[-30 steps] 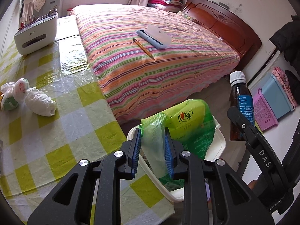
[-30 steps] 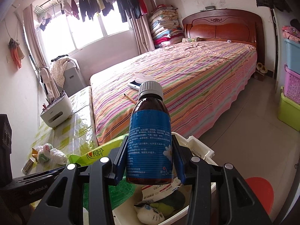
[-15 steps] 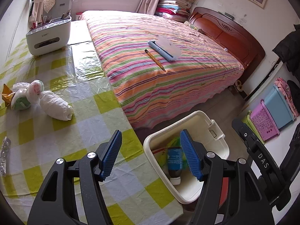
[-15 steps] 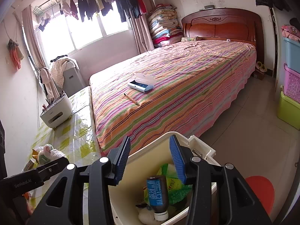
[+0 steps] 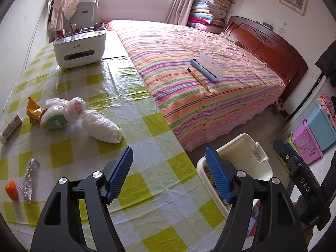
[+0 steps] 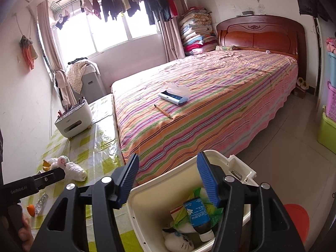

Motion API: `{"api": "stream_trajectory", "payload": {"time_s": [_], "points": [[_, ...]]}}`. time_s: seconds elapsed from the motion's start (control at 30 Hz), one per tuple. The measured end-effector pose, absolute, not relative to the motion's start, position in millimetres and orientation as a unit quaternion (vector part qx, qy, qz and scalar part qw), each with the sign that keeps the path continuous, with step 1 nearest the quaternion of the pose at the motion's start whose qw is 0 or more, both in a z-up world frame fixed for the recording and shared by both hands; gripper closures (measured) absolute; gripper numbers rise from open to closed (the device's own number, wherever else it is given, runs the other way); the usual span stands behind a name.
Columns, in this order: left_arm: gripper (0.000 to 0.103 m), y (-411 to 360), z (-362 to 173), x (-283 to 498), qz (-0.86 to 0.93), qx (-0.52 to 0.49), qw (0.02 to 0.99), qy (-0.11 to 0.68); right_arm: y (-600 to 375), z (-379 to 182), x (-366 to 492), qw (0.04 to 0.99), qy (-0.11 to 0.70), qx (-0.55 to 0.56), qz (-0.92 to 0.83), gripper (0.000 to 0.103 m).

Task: Collect trash
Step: 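Bring both open grippers back over the remaining items on the table, then close the left gripper around the white pill bottle and lift it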

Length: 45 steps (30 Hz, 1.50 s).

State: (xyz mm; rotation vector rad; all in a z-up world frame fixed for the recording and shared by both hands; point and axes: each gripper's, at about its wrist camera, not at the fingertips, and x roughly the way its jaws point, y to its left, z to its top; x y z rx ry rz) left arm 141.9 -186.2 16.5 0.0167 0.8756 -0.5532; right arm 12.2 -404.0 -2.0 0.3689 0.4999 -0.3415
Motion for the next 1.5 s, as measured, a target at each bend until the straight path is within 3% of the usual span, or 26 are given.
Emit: {"api": "stream_trajectory", "payload": {"time_s": [0.3, 0.57, 0.8, 1.03, 1.5], "points": [[0.032, -109.8, 36.9, 169.8, -0.235, 0.043, 0.884, 0.403, -332.6, 5.6, 40.0, 0.961, 0.261, 0.080, -0.052, 0.037], [0.032, 4.3, 32.5, 219.1, -0.205, 0.023, 0.877, 0.434, -308.1, 5.3, 57.1, 0.952, 0.282, 0.106, 0.053, 0.037], [0.032, 83.2, 9.8, 262.4, -0.163, 0.085, 0.869, 0.459, -286.7, -3.4, 78.1, 0.935, 0.316, 0.119, 0.105, 0.037], [0.032, 111.3, -23.1, 309.6, -0.167, 0.138, 0.845, 0.488, -276.9, -10.1, 82.5, 0.925, 0.340, 0.125, 0.116, 0.037], [0.036, 127.6, -79.2, 375.1, -0.171, 0.122, 0.817, 0.536, -250.7, -12.2, 113.1, 0.914, 0.358, 0.106, 0.157, 0.037]]}}
